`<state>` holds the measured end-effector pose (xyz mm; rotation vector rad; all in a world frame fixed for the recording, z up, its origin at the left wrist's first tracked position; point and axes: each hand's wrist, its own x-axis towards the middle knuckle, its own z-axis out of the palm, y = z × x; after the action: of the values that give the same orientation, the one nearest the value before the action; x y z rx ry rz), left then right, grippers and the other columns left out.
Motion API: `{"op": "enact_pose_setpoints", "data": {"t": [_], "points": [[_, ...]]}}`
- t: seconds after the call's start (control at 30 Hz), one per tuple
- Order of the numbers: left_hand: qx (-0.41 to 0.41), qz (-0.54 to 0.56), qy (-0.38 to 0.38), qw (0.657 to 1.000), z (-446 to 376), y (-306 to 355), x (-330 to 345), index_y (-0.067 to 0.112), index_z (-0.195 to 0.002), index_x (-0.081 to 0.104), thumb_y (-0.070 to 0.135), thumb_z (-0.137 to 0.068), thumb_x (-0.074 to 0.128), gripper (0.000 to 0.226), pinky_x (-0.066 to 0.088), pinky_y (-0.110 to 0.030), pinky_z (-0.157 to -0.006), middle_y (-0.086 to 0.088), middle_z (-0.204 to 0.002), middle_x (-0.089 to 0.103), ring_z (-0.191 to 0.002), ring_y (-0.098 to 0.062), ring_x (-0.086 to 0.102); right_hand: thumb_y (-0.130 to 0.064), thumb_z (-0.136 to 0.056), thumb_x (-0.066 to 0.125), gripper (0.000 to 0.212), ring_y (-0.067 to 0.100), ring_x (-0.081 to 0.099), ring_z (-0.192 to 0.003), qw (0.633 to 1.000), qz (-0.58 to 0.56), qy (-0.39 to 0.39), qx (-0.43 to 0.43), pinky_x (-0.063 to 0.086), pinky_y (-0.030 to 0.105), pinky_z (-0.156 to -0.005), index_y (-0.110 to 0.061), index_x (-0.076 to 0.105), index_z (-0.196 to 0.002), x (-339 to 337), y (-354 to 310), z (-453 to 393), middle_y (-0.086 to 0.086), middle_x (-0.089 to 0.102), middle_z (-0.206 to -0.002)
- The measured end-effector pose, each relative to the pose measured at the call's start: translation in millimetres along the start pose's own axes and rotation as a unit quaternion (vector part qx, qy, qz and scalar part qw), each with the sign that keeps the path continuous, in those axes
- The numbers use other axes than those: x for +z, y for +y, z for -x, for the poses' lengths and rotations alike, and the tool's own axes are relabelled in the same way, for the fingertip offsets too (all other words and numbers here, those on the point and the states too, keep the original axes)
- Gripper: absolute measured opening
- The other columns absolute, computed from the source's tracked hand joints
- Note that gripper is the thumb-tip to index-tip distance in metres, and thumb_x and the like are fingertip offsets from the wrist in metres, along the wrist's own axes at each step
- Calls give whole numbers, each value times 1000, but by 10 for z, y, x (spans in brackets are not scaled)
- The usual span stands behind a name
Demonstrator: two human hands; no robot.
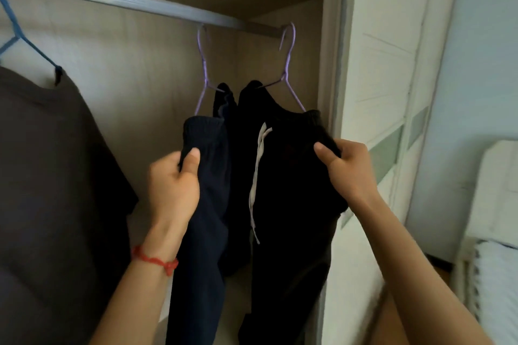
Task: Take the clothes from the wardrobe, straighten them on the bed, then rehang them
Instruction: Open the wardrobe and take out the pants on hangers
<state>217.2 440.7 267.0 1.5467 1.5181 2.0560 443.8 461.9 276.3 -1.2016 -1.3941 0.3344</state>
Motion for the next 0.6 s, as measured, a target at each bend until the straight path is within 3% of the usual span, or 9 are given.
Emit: {"op": "enact_pose_setpoints", "data": {"t": [0.13, 0.23, 0.33, 0.4, 0.47, 0.53, 0.6], "points": [[25, 43, -39, 998, 414, 76, -93, 4, -52, 33, 20, -92, 51, 47, 24, -25, -45, 5, -43, 31, -43, -9, 27, -20, -88, 58, 36, 18, 45, -57, 999, -7, 38, -5, 34, 30, -56, 10, 51, -69, -550, -117, 406, 9, 45, -60], [50, 73, -91, 992, 648, 200, -161, 7, -52, 36, 25, -91, 53, 47, 23, -20, -37, -3, -45, 38, -41, -15, 31, -17, -88, 59, 35, 18, 46, -61, 996, 7, 83, -19, 35, 32, -58, 16, 53, -78, -1001, -232, 676, 9, 47, -64], [40, 121, -138, 982, 824, 247, -172, -4, -67, 49, 55, -80, 51, 60, 31, -36, -41, -19, -62, 43, -51, -34, 37, -13, -88, 59, 34, 11, 39, -52, 989, 66, 125, -34, 30, 22, -49, 3, 48, -60, -1363, -312, 982, -4, 39, -52], [8, 157, -153, 976, 937, 248, -153, 9, -70, 53, 77, -69, 46, 68, 41, -39, -40, -22, -62, 45, -55, -42, 45, -17, -86, 62, 38, 4, 35, -46, 986, 97, 132, -33, 26, 15, -43, -12, 42, -53, -1462, -368, 1142, -9, 36, -46], [-10, 164, -177, 970, 1050, 248, -152, 23, -69, 58, 86, -63, 39, 66, 51, -42, -48, -19, -57, 47, -56, -47, 47, -25, -80, 59, 36, 4, 32, -45, 983, 122, 133, -27, 24, 16, -43, -17, 38, -53, -1506, -422, 1238, -10, 34, -45], [-9, 150, -196, 969, 1120, 276, -180, 26, -62, 55, 84, -67, 37, 61, 41, -35, -37, -15, -56, 47, -46, -37, 42, -27, -78, 57, 36, 4, 29, -45, 980, 147, 135, -20, 22, 17, -43, -17, 35, -52, -1558, -494, 1317, -11, 31, -44], [-15, 155, -204, 966, 1160, 302, -194, 16, -57, 46, 71, -75, 42, 58, 26, -36, -33, -14, -51, 39, -43, -36, 30, -28, -77, 57, 37, 7, 31, -47, 977, 162, 140, -18, 23, 20, -45, -10, 37, -53, -1652, -533, 1408, -10, 31, -46]]}}
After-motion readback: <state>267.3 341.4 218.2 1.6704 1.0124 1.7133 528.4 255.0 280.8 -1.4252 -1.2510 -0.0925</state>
